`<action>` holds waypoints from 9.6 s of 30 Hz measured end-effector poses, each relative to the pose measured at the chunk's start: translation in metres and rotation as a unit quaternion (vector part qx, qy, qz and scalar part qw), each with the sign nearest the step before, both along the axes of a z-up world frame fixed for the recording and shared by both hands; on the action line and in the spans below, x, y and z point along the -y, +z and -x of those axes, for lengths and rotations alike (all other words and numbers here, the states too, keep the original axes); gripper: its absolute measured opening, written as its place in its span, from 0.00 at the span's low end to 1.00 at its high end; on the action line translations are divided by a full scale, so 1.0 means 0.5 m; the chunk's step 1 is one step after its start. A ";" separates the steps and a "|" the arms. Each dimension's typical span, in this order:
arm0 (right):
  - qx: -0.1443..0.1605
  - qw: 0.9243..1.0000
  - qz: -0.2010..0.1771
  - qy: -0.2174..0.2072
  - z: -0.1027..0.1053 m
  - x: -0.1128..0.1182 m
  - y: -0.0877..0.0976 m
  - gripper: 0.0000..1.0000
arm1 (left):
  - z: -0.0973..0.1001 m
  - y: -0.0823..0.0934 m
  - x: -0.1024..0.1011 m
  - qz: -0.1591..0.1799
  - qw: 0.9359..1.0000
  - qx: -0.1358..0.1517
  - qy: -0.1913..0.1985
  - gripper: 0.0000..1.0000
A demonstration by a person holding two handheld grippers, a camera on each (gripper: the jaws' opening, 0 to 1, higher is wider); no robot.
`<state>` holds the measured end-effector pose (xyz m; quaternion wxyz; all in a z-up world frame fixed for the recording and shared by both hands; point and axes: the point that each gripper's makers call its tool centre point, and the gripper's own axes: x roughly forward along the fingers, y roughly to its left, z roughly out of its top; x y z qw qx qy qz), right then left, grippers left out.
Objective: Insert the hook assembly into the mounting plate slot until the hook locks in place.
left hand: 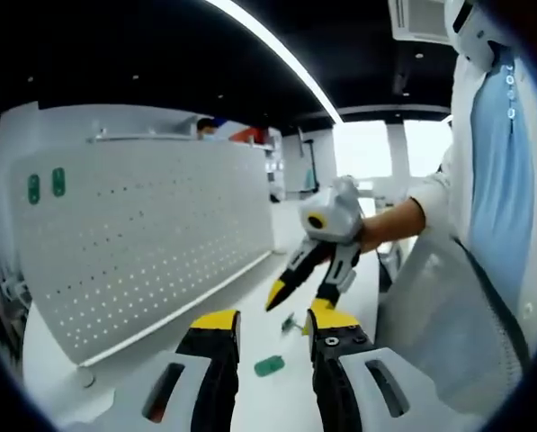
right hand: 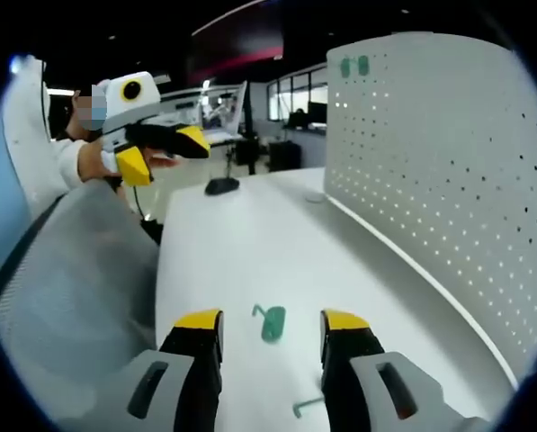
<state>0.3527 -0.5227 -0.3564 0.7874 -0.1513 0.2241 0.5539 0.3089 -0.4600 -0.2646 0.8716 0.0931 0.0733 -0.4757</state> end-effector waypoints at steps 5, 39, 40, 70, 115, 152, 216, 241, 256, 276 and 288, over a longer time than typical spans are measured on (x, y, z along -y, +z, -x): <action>-0.018 1.000 0.014 0.002 0.000 -0.005 -0.034 0.38 | 0.001 -0.008 0.010 -0.008 1.000 -0.008 -0.006 0.31; -0.047 0.998 0.033 -0.018 -0.008 -0.033 -0.134 0.19 | 0.004 -0.029 0.005 -0.014 0.999 -0.030 -0.012 0.25; -0.046 0.998 0.033 -0.017 -0.008 -0.035 -0.135 0.19 | 0.003 -0.029 0.004 -0.014 0.999 -0.030 -0.011 0.25; 0.008 0.999 0.037 0.013 -0.018 -0.037 -0.120 0.01 | 0.002 -0.037 0.012 -0.024 0.999 -0.036 -0.013 0.22; 0.028 0.999 0.031 0.030 -0.029 -0.039 -0.130 0.01 | 0.001 -0.046 0.003 -0.031 0.999 -0.036 -0.012 0.19; -0.127 0.990 -0.003 -0.055 -0.009 -0.097 0.089 0.00 | 0.000 -0.050 0.018 -0.175 0.980 0.095 -0.022 0.17; -0.060 0.982 -0.108 -0.141 -0.060 -0.141 0.225 0.00 | -0.107 0.043 -0.035 -0.016 0.977 0.038 0.211 0.07; -0.060 0.984 -0.113 -0.127 -0.046 -0.159 0.234 0.00 | -0.118 0.038 -0.046 -0.034 0.973 0.048 0.225 0.04; -0.037 0.986 -0.107 -0.122 -0.044 -0.157 0.243 0.00 | -0.118 0.044 -0.044 -0.004 0.974 0.030 0.226 0.03; 0.003 0.990 -0.109 -0.092 -0.026 -0.140 0.280 0.00 | -0.103 0.078 -0.025 0.005 0.969 0.020 0.244 0.03; 0.016 0.989 -0.125 -0.077 -0.029 -0.121 0.303 0.08 | -0.104 0.096 -0.025 0.004 0.963 0.013 0.268 0.03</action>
